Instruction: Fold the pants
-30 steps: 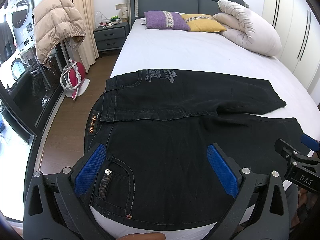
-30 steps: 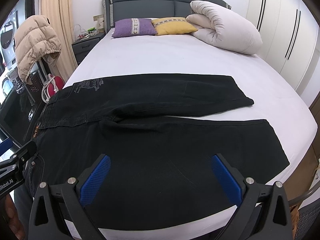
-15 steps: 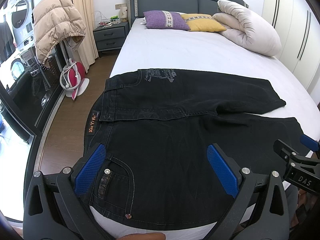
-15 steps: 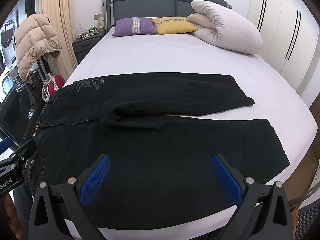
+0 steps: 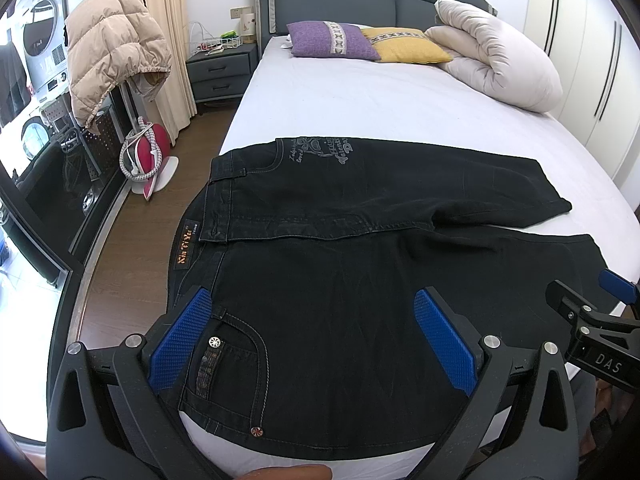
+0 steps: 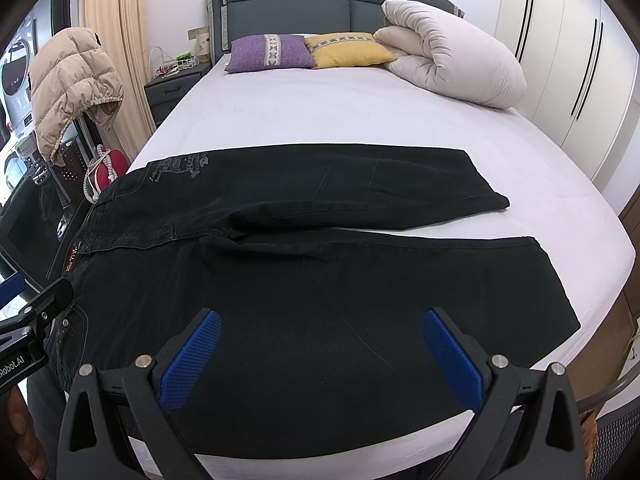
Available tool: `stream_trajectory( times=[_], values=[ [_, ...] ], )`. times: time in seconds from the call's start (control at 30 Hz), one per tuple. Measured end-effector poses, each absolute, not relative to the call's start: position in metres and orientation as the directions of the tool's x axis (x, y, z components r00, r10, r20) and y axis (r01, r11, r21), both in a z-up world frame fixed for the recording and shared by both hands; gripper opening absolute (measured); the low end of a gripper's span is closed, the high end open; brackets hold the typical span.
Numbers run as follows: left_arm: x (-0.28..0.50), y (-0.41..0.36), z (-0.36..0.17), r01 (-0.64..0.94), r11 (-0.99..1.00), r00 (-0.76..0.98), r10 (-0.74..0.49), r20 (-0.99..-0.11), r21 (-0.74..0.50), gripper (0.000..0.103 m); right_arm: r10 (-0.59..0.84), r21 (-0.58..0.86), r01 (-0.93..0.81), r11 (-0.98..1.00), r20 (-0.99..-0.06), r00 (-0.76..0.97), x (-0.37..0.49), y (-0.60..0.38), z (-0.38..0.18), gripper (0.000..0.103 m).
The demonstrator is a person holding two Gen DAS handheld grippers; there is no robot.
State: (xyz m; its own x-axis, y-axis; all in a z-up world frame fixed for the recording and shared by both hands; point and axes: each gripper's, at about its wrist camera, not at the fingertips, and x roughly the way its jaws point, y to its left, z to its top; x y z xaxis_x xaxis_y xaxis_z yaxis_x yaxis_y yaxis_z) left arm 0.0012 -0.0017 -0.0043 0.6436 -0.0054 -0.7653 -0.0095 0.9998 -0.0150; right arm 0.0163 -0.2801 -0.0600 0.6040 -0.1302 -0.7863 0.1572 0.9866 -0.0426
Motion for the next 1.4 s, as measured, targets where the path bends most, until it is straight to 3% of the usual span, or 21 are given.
stream_trajectory(
  times=[0.9,1.13,1.27,1.4],
  values=[
    [-0.004,-0.012,-0.007,0.015,1.000,0.662,-0.006,-0.749,0.005,0.103,-0.125,-0.040,0.153,0.987,-0.790,0.601,0.014,-0.277,-0.063,0.103],
    [0.008,-0.004,-0.011,0.087,0.994,0.644,-0.108,-0.757,-0.069,0.103,-0.092,-0.027,0.119,0.993,-0.801,0.592,0.021,-0.281,-0.068,0.103],
    [0.040,0.004,-0.022,0.204,0.971,0.602,-0.228,-0.766,-0.128,0.103,-0.019,0.005,0.038,0.999,-0.795,0.606,0.030,-0.284,-0.071,0.103],
    [0.075,0.009,-0.032,0.250,0.966,0.558,-0.200,-0.806,-0.067,0.103,0.067,0.049,-0.047,0.998,-0.795,0.603,0.054,-0.297,-0.072,0.103]
  ],
)
